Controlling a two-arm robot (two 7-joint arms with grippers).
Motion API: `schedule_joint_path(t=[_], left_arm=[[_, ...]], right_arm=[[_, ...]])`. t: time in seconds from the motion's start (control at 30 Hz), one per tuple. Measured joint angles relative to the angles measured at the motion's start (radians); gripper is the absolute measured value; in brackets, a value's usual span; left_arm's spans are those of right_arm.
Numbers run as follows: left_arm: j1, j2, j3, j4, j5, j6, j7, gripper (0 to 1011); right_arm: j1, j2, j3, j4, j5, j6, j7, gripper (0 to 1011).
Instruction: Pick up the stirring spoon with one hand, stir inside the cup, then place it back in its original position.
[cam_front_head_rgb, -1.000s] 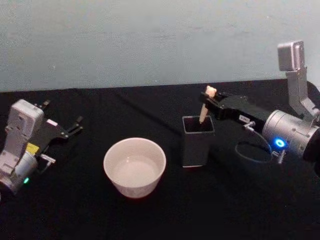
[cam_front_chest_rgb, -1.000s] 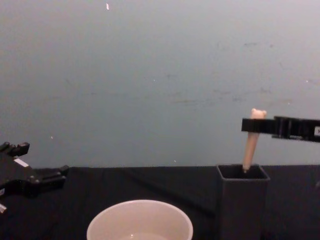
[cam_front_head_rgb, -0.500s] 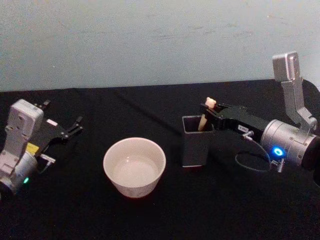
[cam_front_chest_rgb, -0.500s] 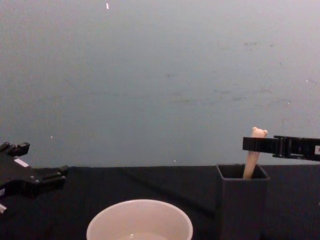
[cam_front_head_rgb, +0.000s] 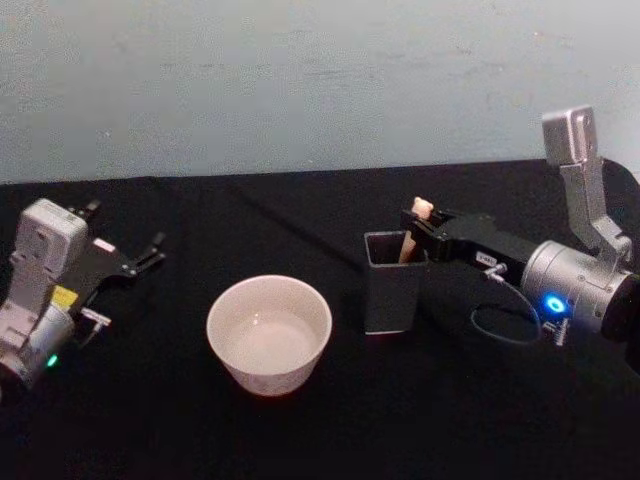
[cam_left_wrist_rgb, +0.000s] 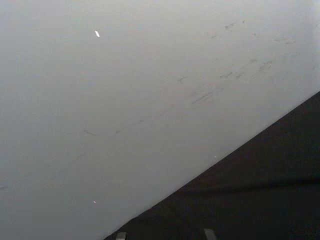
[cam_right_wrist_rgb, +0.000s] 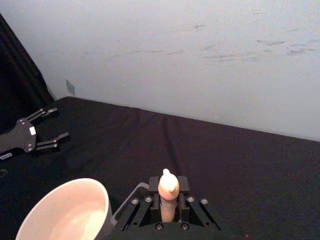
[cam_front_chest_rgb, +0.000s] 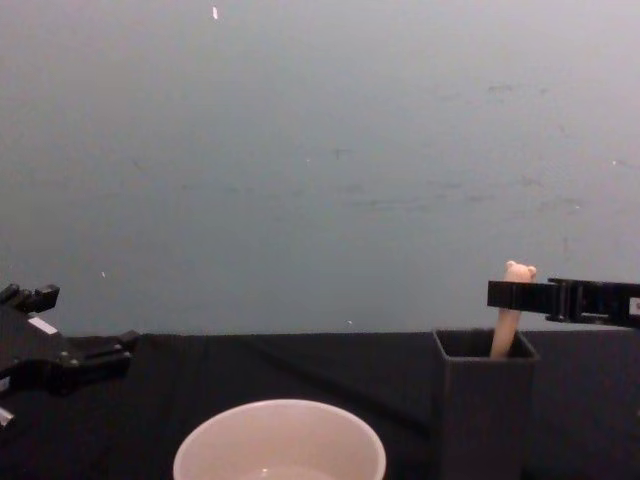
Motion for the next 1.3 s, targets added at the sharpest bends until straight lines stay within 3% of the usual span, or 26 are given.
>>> schedule_joint_path(t=[0.57, 1.3], left_arm=[[0.0, 0.0, 0.0, 0.0, 0.0, 0.0, 0.0, 1001], [0.0, 0.0, 0.0, 0.0, 0.0, 0.0, 0.0, 1002]], right_arm=[[0.0, 0.001, 0.0, -0.001, 0.002, -0.001, 0.0, 214], [0.0, 0.001, 0.0, -0.002, 0.002, -0.006, 0.002, 869]])
